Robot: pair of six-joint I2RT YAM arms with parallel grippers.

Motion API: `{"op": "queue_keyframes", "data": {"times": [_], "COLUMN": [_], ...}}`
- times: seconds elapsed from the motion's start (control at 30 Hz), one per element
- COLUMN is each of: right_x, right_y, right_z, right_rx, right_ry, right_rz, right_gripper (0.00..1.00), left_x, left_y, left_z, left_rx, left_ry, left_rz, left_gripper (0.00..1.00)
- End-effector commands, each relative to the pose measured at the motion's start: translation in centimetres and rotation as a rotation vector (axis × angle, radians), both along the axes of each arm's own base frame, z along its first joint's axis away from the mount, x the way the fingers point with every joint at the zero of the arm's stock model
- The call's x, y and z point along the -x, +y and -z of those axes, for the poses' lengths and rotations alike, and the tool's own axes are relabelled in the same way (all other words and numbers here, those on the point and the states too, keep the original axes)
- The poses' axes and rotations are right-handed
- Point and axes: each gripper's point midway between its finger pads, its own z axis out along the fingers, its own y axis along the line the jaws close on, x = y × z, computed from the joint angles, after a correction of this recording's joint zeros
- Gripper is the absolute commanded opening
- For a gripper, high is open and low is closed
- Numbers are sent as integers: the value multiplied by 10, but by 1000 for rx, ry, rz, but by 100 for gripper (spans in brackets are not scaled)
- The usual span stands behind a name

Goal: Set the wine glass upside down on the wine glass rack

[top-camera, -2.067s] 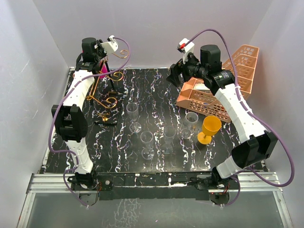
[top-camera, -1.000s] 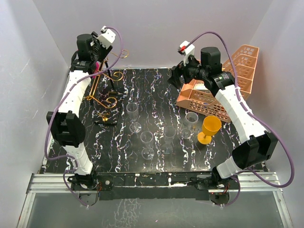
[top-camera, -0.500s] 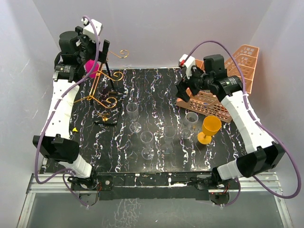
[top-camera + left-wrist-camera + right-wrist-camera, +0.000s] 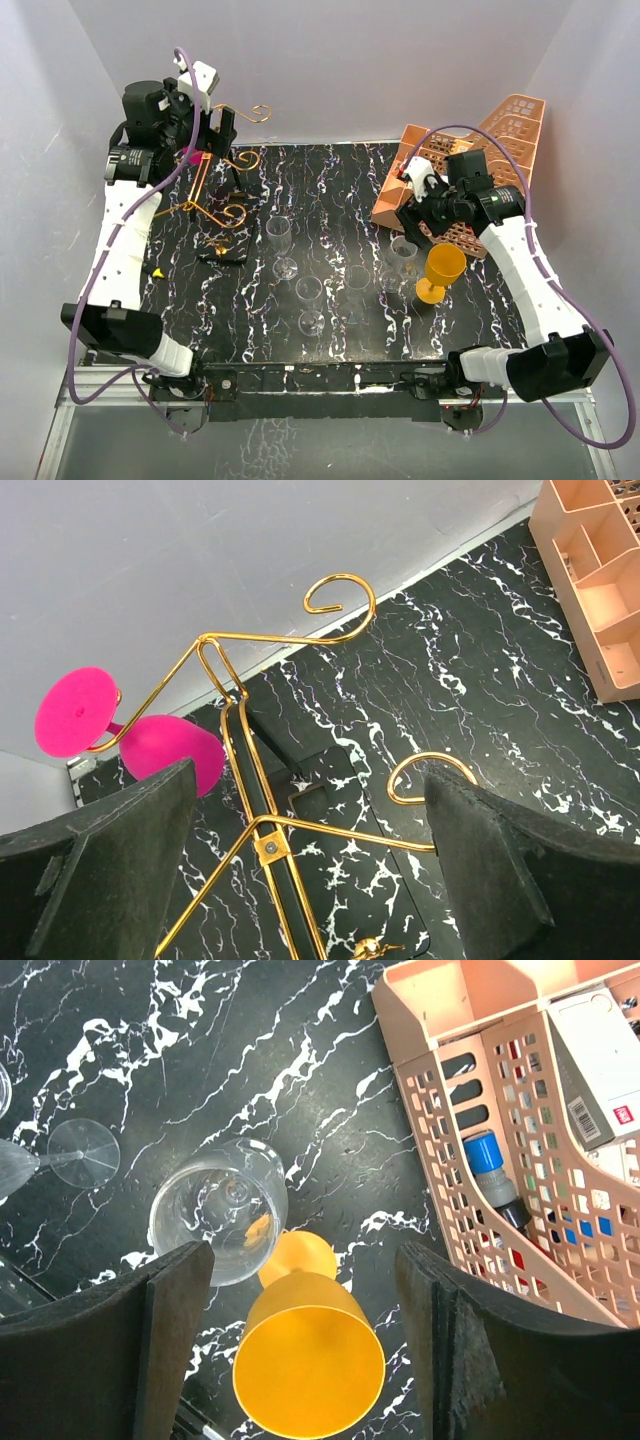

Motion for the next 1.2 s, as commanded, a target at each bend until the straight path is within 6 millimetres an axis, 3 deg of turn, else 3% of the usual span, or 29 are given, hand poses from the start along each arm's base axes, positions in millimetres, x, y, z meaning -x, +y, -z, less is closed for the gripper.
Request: {"op": "queue_keyframes", "data": {"times": [0.0, 0.13, 0.5, 0.83, 1.0, 1.17], "right_x": [-2, -4, -3, -1, -11, -39], "right_y": [-3, 0, 4, 6, 8, 18], "right_z": [2, 19, 40, 56, 43, -2], "right_rx": [6, 4, 23, 47, 37, -19], "right_ry": [-2, 73, 154, 199, 152, 8], "right_rz": [12, 21, 23, 16, 20, 18], "right_gripper": [77, 68, 44, 33, 15, 8], "left_x": [21, 22, 21, 15, 14, 12], "left_y": [-3, -1, 1, 2, 2, 6], "left_z": [-24, -26, -21, -16, -13, -20], "left_rx": [6, 3, -6, -7, -7, 41], "left_ry": [-59, -65, -63, -55, -51, -56], "left_rz": [25, 19, 4, -2, -5, -60], "left_gripper": [95, 96, 97, 97, 97, 97]}}
